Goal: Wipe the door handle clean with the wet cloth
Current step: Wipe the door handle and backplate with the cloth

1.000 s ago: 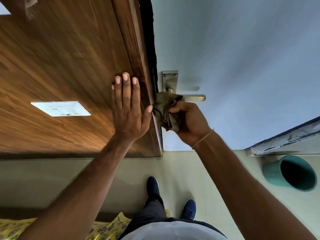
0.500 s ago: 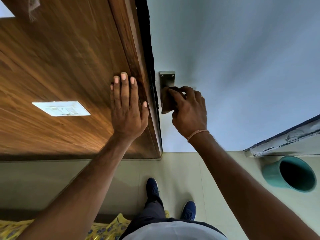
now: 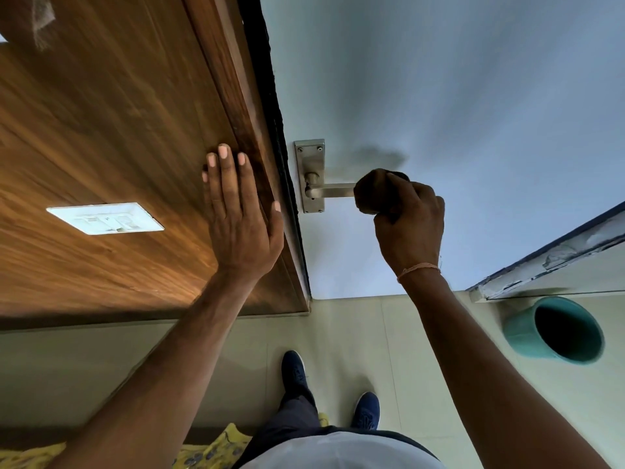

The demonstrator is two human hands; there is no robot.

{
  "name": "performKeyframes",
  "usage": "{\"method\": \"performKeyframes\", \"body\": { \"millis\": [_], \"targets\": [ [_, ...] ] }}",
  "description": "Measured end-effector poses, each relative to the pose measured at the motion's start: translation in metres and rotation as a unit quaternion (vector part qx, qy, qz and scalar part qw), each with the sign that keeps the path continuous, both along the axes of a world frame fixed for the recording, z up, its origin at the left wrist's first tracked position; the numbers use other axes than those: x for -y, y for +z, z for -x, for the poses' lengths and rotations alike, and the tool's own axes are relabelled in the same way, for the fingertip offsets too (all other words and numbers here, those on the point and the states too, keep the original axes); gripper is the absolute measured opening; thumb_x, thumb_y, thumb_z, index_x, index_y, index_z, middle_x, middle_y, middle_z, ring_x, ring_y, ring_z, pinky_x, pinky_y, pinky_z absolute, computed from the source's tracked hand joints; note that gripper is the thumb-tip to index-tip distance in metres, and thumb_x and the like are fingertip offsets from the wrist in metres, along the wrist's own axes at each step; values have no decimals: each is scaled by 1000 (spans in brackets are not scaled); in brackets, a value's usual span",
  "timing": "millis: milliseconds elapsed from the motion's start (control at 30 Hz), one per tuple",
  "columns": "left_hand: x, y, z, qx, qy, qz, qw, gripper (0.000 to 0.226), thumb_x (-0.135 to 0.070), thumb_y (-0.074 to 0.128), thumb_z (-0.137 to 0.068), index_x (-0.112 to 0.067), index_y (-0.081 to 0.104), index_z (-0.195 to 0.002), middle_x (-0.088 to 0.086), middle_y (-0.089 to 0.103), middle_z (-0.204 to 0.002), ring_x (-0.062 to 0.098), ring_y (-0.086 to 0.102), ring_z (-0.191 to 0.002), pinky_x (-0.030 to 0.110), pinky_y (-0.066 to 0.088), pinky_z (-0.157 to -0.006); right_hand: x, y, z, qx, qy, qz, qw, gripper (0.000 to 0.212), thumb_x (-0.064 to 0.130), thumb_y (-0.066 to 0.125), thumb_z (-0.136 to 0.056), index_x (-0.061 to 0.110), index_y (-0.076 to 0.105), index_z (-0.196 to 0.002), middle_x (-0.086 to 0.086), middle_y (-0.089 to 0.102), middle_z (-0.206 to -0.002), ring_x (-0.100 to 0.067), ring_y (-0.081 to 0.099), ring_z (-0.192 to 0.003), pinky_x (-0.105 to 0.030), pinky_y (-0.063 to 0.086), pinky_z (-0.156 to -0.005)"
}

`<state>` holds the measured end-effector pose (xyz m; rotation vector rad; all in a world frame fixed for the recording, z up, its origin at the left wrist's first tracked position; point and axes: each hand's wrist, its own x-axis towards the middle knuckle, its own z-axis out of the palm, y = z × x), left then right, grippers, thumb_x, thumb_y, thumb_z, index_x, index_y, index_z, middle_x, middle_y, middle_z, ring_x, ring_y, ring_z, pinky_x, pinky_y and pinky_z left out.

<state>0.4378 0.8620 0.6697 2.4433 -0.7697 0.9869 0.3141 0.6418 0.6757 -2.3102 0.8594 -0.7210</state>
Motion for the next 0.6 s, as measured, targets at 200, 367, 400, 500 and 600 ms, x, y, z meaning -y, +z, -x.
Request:
{"method": "performKeyframes", "body": {
  "millis": [200, 367, 400, 500, 600],
  "targets": [
    [24, 3, 33, -28, -54, -46, 997, 70, -33, 60, -104, -3, 37, -163, 25, 26, -172, 41, 24, -162, 56, 27, -130, -23, 11, 14, 38, 79, 5, 996, 69, 4, 67, -80, 29, 61, -144, -1, 60, -137, -26, 51, -123, -23, 38, -89],
    [58, 18, 45, -160, -200, 26, 966, 29, -30, 50, -110, -10, 66, -125, 9, 70, -120, 24, 64, -110, 47, 56, -92, -18, 8, 25, 29, 103, 30, 994, 71, 1, 67, -77, 24, 61, -144, 0, 60, -139, -25, 51, -120, -23, 40, -91],
    [65, 23, 46, -220, -217, 40, 950, 28, -33, 47, -112, -13, 66, -117, 4, 71, -104, 19, 65, -94, 45, 57, -78, -17, 8, 27, 26, 102, 37, 994, 71, 1, 68, -77, 24, 61, -143, -1, 60, -139, -25, 51, -120, -23, 41, -92],
    [91, 31, 43, -392, -243, 74, 884, 34, -43, 45, -111, -15, 64, -103, 0, 68, -82, 18, 66, -74, 46, 58, -63, -10, 9, 34, 28, 84, 44, 995, 69, 0, 69, -78, 22, 62, -143, -2, 61, -138, -25, 52, -119, -25, 45, -92],
    [113, 41, 39, -572, -261, 175, 758, 52, -60, 50, -103, -13, 70, -106, 13, 75, -95, 28, 76, -91, 50, 67, -84, -1, 11, 38, 45, 62, 35, 996, 70, -2, 67, -77, 21, 62, -143, -3, 62, -137, -26, 53, -117, -25, 45, -94]
  ]
}}
